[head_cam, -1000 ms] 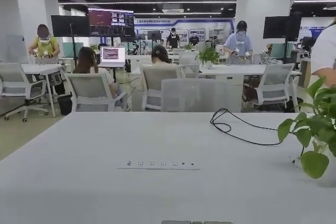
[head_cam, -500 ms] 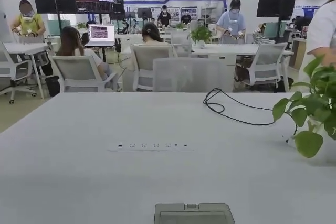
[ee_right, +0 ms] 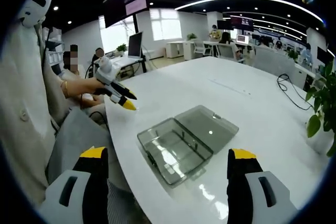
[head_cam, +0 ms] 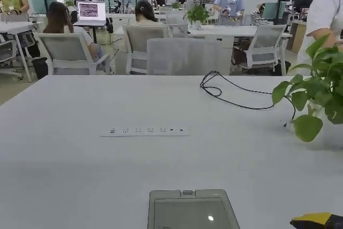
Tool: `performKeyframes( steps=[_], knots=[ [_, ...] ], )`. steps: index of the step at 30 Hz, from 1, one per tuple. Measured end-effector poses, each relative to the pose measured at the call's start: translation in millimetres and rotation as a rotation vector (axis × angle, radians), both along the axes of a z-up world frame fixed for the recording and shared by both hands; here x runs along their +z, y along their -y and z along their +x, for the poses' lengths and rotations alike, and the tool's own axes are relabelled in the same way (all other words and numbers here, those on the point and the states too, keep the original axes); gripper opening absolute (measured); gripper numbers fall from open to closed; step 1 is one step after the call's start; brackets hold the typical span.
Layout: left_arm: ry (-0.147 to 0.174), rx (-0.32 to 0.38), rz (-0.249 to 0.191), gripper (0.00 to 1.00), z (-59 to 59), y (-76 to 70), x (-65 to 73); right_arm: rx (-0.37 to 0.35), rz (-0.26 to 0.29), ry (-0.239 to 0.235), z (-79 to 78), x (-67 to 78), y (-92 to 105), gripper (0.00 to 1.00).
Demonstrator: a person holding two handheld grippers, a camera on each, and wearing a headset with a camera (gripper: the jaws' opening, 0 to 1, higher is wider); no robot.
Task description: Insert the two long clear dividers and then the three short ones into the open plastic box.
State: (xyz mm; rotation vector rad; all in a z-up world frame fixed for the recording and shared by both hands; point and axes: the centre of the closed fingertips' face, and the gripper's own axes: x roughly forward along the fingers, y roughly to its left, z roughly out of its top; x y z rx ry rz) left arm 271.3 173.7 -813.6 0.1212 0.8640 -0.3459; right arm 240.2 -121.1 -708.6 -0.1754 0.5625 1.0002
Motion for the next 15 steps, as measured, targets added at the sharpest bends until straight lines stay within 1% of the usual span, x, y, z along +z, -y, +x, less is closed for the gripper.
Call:
performKeyframes(
  steps=[2, 4, 7, 10, 12, 15],
  knots=[
    [-0.003, 0.001, 0.001, 0.44, 1.3, -0.4, -3.8, -0.004, -0.001, -0.003, 2.0, -1.9, 1.1, 0.95],
    [-0.014, 0.003, 0.004, 0.43, 1.9, -0.7, -9.6, -0.008, -0.001, -0.008, 6.8, -2.6, 4.2, 0.95],
    [-0.032, -0.005, 0.011, 0.43, 1.9, -1.0, -15.7, -0.011, -0.005, -0.015, 6.5, -5.7, 3.7, 0.95],
    [-0.045, -0.008, 0.005, 0.41, 2.4, 0.0, -20.2, -0.012, -0.007, -0.021, 7.2, -8.6, 3.3, 0.95],
    [-0.052, -0.018, 0.017, 0.41, 2.8, -0.1, -22.6, -0.013, -0.005, -0.022, 8.4, -10.4, 3.3, 0.95],
    [-0.06, -0.025, 0.019, 0.39, 3.3, -0.3, -24.3, -0.014, -0.006, -0.026, 9.4, -12.9, 2.6, 0.94]
  ],
)
